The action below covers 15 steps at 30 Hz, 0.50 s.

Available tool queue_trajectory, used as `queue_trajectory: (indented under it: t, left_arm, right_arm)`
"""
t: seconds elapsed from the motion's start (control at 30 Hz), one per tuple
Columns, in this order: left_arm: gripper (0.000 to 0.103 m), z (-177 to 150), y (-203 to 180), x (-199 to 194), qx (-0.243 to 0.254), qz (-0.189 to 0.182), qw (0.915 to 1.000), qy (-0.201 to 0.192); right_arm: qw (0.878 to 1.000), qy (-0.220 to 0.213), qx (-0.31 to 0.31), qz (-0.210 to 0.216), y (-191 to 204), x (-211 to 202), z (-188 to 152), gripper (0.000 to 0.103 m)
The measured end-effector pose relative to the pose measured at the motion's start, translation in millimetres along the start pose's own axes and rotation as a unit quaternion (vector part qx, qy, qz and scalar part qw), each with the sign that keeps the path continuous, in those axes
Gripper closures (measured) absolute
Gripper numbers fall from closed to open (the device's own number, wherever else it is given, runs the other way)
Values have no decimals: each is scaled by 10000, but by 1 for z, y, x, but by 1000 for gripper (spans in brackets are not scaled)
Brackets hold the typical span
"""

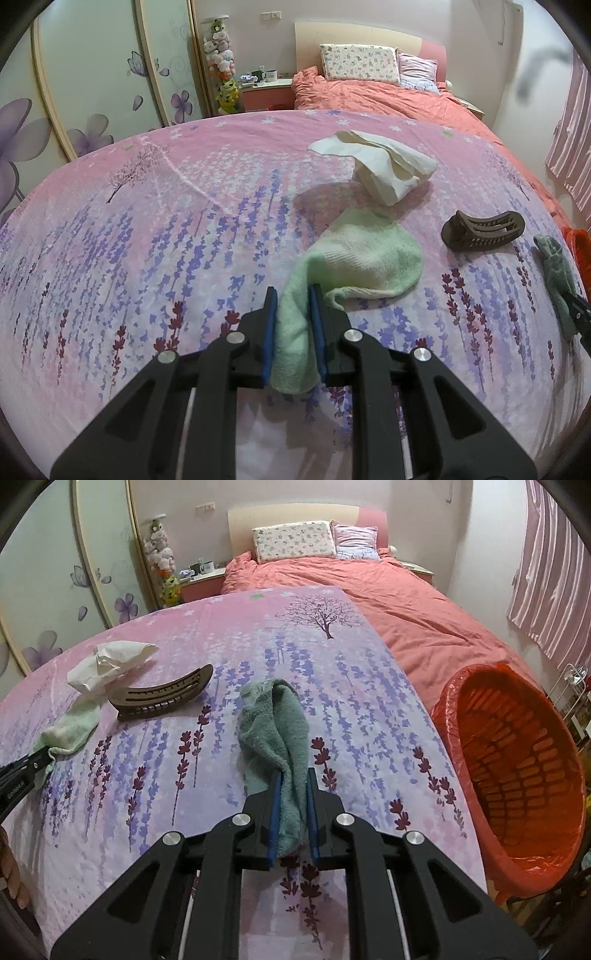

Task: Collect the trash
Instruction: 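Lift both green socks off the bedspread with both tools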

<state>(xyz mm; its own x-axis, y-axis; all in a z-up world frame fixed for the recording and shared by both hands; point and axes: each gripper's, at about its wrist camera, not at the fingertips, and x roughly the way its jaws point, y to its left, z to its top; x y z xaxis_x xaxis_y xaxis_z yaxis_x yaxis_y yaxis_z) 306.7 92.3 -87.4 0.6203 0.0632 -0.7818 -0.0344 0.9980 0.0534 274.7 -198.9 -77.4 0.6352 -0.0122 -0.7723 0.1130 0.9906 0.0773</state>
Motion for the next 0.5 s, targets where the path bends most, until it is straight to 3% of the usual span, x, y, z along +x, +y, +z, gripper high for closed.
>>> queue_trajectory:
  t: [0.5]
  left_arm:
    - [83,-1,-11,0,82,130,9999,-1]
  right_arm:
    - [9996,10,183,232,-17,3,2,90]
